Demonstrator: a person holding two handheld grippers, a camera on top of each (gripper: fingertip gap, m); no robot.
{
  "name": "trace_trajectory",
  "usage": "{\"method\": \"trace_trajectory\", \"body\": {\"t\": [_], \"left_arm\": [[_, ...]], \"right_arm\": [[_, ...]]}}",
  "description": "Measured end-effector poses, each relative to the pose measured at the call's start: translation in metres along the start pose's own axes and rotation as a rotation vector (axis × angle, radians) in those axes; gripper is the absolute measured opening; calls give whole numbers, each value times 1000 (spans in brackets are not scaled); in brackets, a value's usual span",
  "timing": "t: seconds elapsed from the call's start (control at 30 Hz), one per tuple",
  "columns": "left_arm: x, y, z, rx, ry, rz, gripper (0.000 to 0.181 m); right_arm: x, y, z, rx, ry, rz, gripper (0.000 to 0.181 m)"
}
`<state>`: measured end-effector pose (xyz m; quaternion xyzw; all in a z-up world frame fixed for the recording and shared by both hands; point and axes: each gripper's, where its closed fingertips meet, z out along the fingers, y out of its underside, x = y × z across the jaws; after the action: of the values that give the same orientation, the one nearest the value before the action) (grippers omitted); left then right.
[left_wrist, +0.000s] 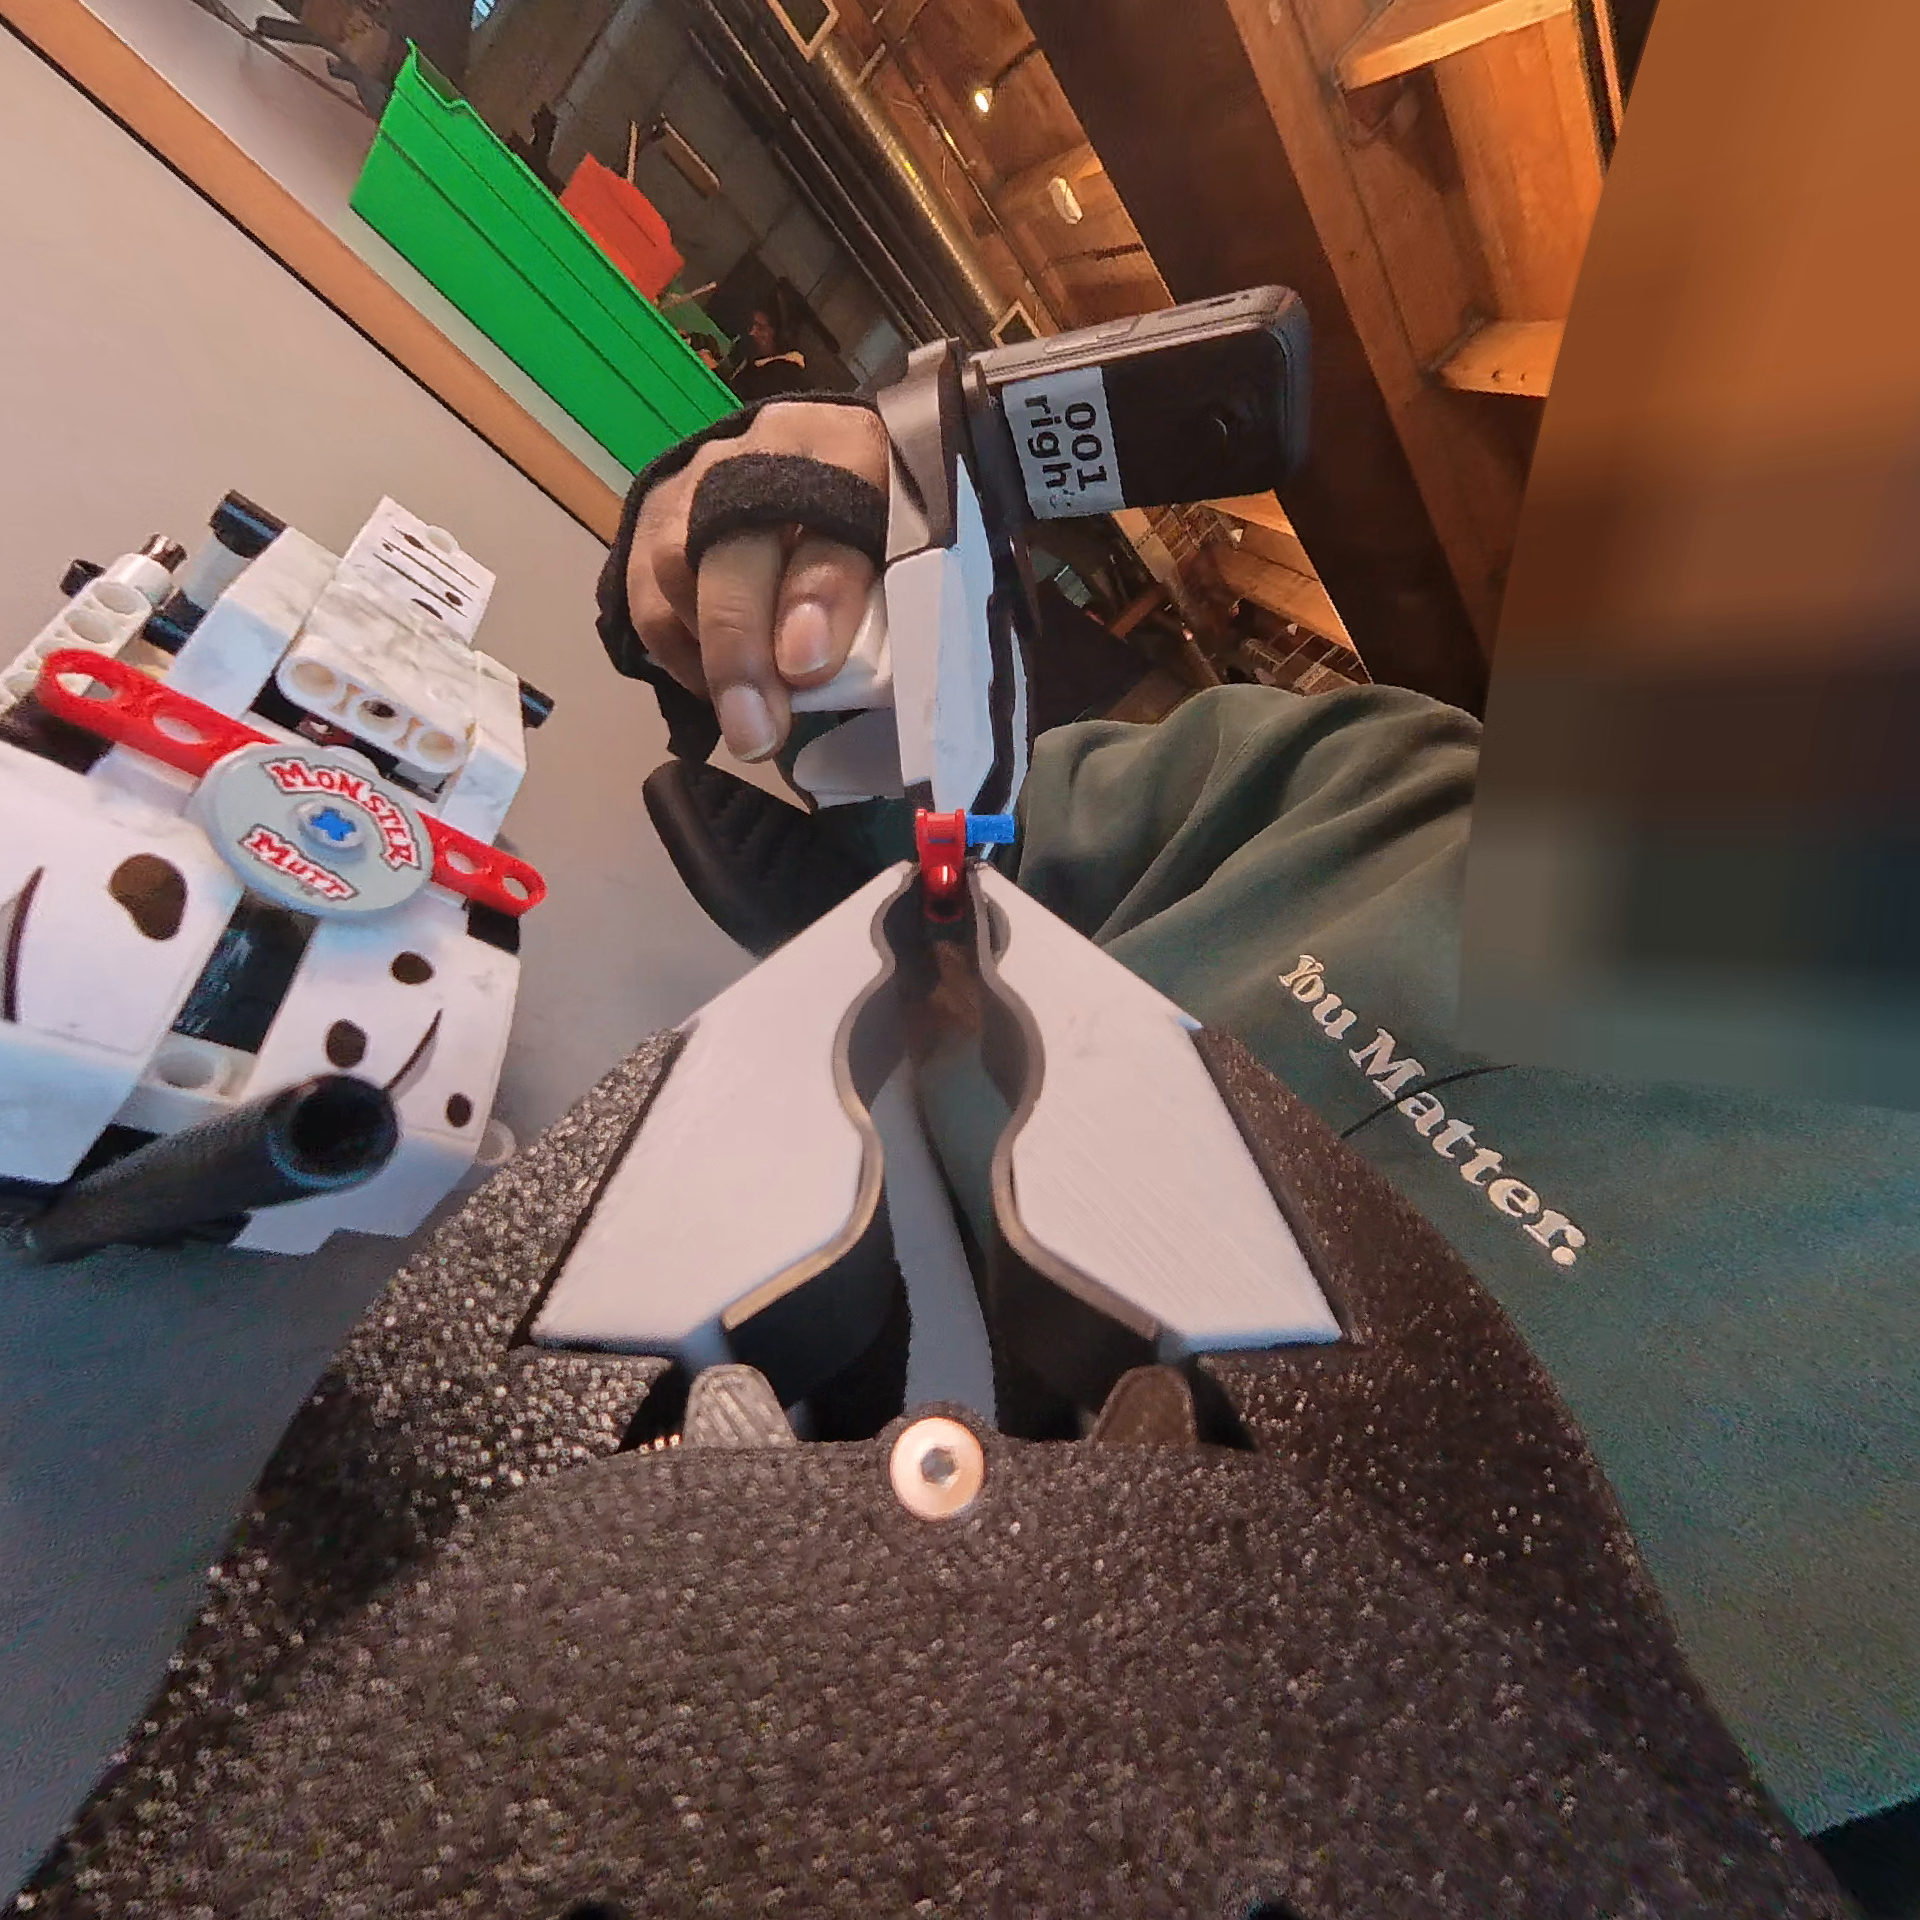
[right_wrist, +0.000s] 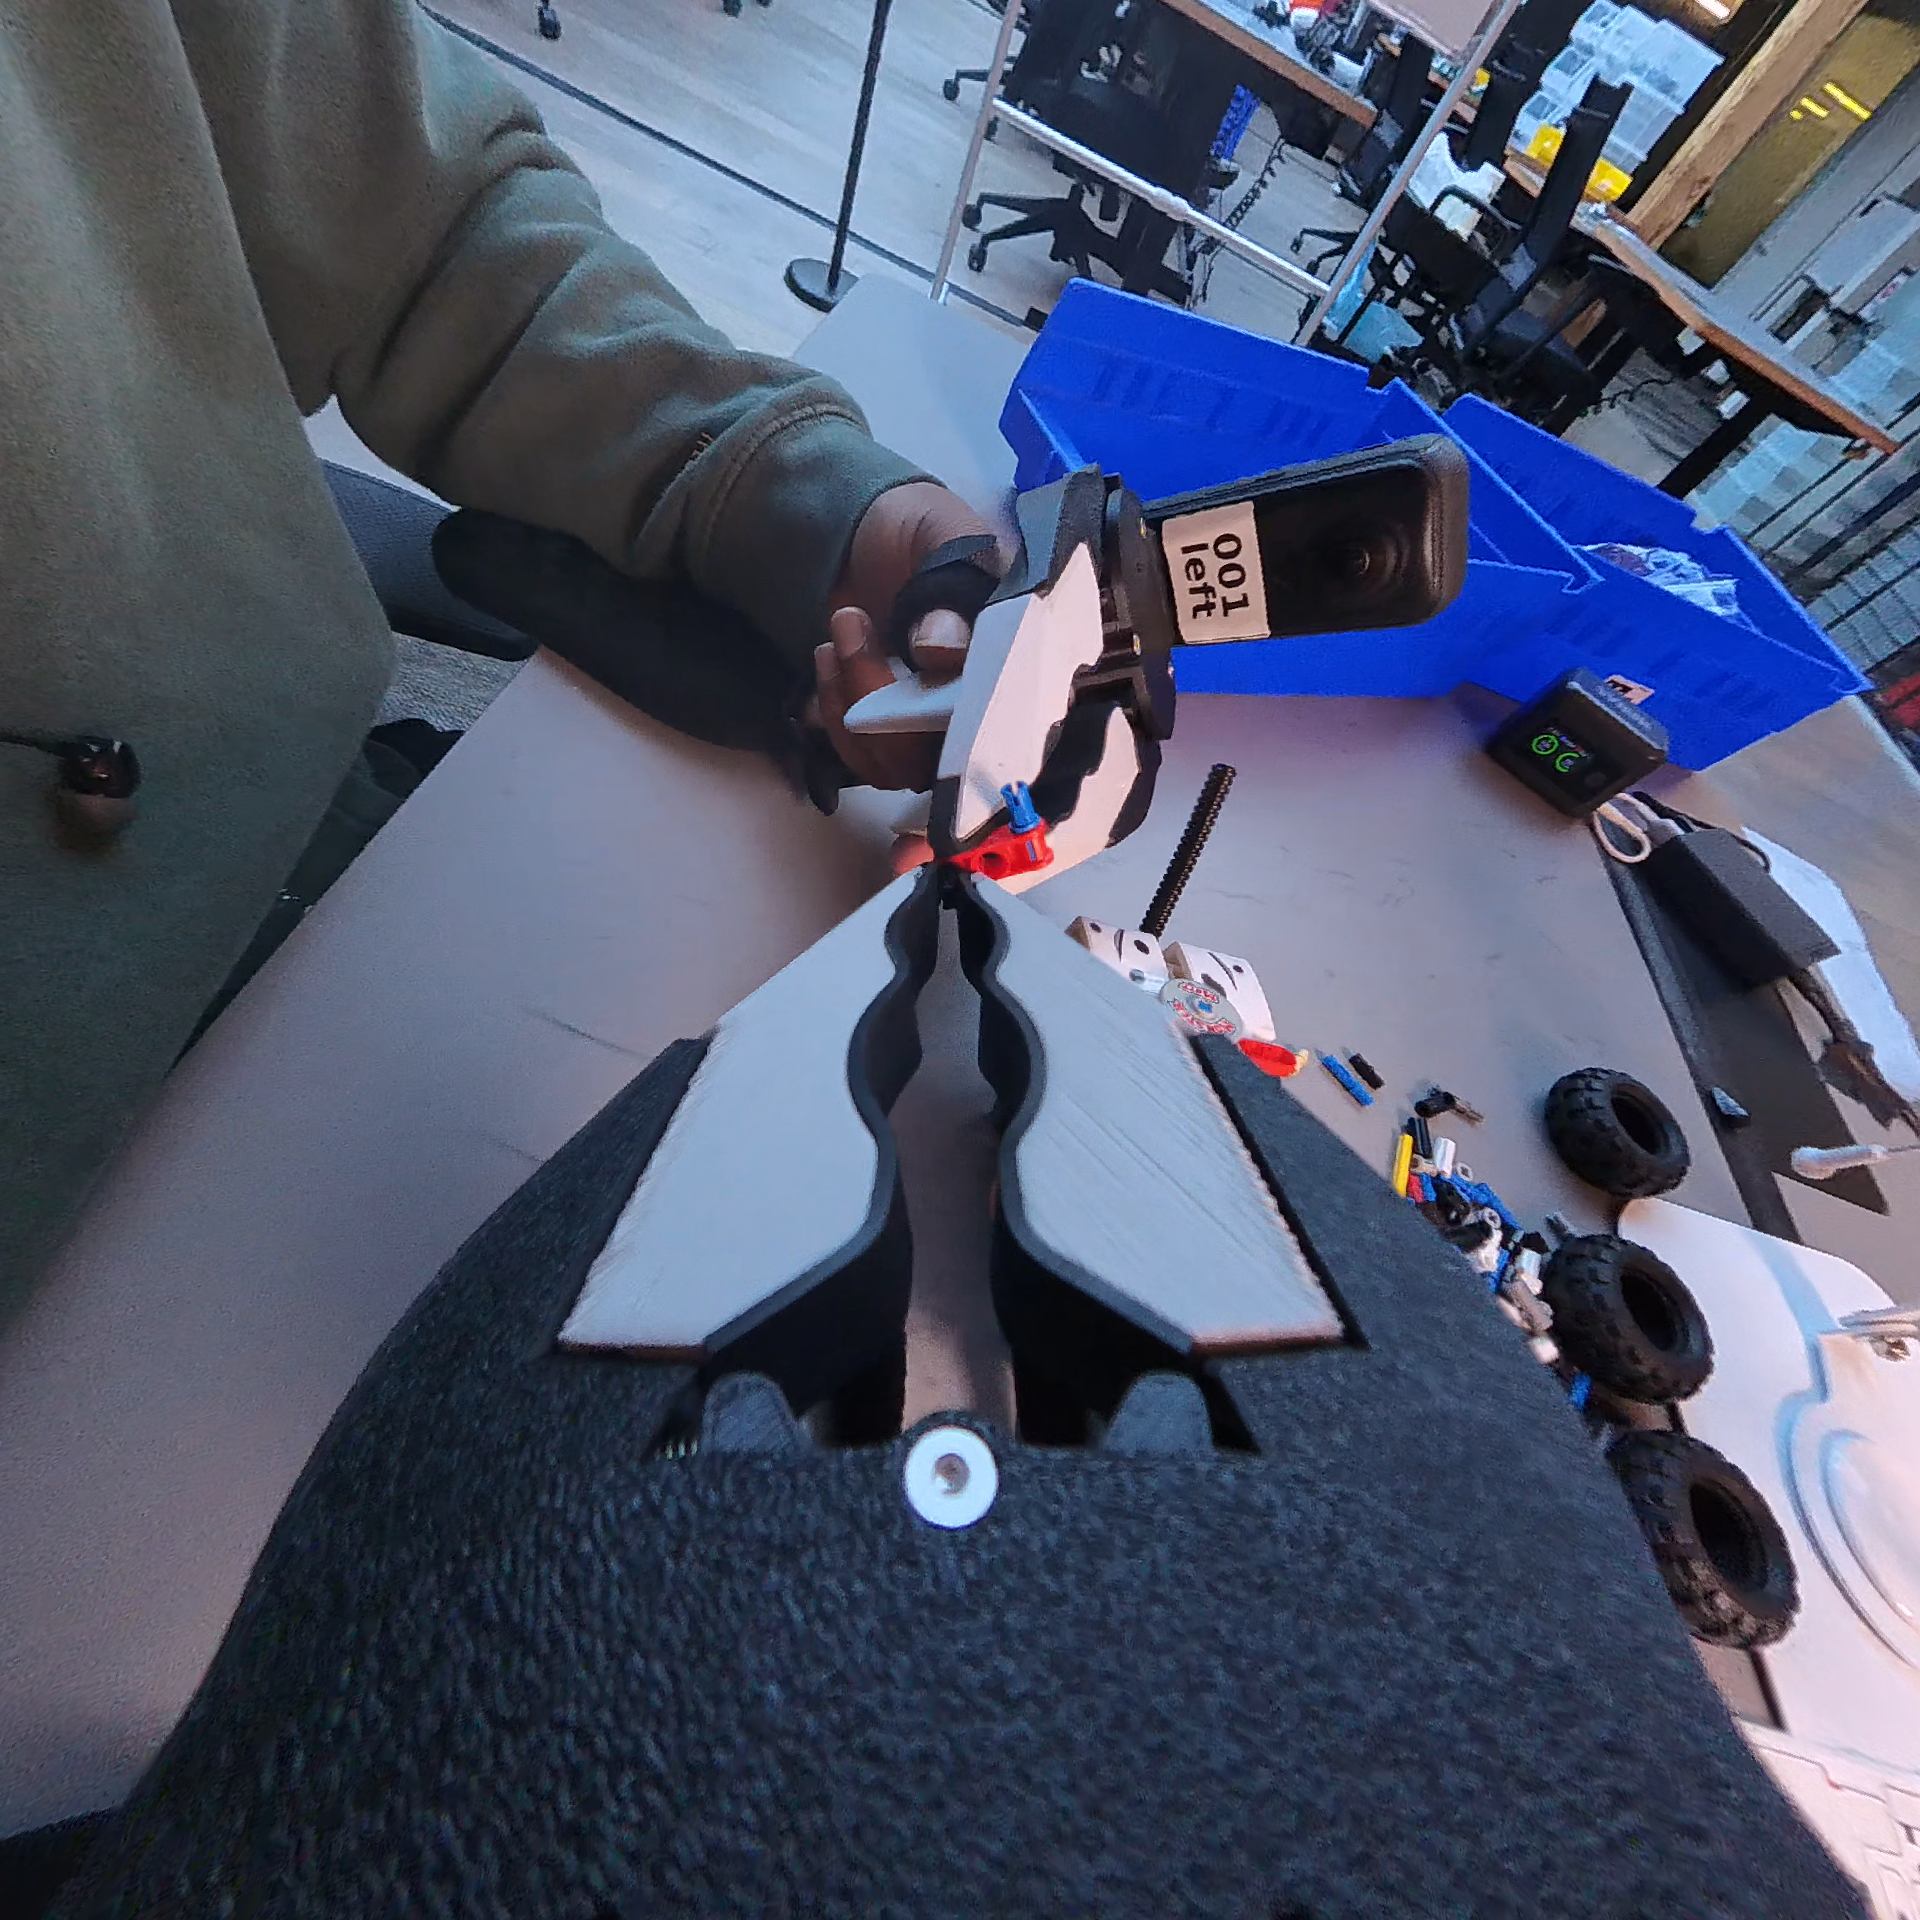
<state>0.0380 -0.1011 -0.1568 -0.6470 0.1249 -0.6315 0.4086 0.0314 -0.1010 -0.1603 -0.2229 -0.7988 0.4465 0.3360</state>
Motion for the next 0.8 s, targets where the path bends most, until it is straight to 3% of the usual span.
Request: {"method": "trace_trajectory", "body": {"t": [0.1,0.17,0.23,0.33,0.47,0.63,0.7,0.8], "left_arm": [[1,1,2,-24,-20,31,7],[1,-4,-10,10,-33,38,6],[0,-16,-36,72,-95,81,6],[5,-22,-34,83,-107,155,7],[-5,-18,-23,52,-161,183,7],[-29,-8,-22,2,-325,240,7],[-30,-7,-21,-9,-352,266,7],[-31,-4,-19,-29,-366,285,7]], "right_arm": [[-1,0,-2,7,-16,8,2],[5,-5,-18,44,-6,30,2],[24,-3,-45,50,77,49,1],[55,5,-52,56,192,86,3],[116,73,-44,-156,302,161,3],[158,163,-13,-407,308,232,4],[163,184,-5,-480,299,245,7],[166,190,-3,-507,305,262,29]]}}
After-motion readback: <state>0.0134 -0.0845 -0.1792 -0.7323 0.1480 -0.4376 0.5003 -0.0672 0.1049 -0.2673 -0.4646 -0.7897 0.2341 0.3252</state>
